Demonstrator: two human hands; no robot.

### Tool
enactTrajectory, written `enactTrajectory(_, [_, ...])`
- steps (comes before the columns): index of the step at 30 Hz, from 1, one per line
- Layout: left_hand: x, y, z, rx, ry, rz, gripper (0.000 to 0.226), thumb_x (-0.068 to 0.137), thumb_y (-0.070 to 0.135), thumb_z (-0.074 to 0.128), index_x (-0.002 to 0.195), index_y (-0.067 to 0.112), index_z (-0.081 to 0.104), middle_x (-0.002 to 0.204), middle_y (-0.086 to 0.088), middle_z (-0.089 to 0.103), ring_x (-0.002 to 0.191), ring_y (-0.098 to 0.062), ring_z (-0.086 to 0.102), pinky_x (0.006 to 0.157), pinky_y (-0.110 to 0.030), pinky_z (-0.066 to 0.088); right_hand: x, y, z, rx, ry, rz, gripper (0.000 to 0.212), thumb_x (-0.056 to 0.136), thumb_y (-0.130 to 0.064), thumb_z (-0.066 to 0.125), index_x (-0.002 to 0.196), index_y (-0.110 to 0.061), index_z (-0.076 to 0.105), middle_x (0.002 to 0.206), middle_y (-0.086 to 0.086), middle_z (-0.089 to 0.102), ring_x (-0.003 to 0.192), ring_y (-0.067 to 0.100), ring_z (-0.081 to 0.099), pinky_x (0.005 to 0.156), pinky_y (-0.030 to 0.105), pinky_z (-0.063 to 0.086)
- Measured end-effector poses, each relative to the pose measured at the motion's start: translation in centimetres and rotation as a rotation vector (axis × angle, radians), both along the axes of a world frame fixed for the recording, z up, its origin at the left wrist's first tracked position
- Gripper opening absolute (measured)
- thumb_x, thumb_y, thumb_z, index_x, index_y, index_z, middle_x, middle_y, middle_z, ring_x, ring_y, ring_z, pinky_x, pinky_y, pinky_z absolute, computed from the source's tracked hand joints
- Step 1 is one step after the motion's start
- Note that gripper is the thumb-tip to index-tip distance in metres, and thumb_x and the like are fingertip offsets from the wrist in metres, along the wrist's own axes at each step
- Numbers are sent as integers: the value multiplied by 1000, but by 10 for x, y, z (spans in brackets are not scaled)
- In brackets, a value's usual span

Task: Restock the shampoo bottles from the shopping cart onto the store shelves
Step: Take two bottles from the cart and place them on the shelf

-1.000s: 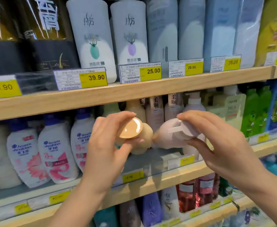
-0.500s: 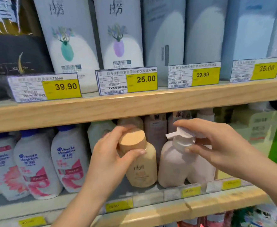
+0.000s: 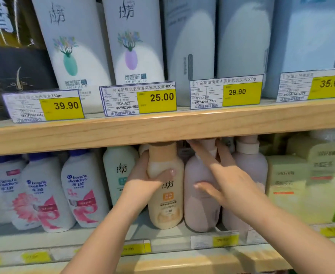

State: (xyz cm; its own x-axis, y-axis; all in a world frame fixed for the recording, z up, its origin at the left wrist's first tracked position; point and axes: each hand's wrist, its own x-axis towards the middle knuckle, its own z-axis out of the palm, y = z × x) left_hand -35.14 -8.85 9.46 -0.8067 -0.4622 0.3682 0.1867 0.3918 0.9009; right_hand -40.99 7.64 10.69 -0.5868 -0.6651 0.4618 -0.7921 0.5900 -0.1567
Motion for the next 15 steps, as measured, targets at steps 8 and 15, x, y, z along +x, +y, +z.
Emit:
enactTrajectory(8, [-4,-15,-31,101,-193,-17,63,63,2,76,114,22,47,111,-6,63,104,-22,59,95,-41,47,3,-6,-4,244,186,-125,33,93,-39,40,119,-20,48,113,8,60,109,28,53,70,31,24])
enactTrajectory(15, [-3,-20,-35,161,-215,-103,48,69,5,72,103,29,49,101,2,63,96,-14,59,88,-33,45,7,-13,-4,172,276,-227,45,85,-27,54,129,-31,44,102,6,62,109,27,50,70,31,18])
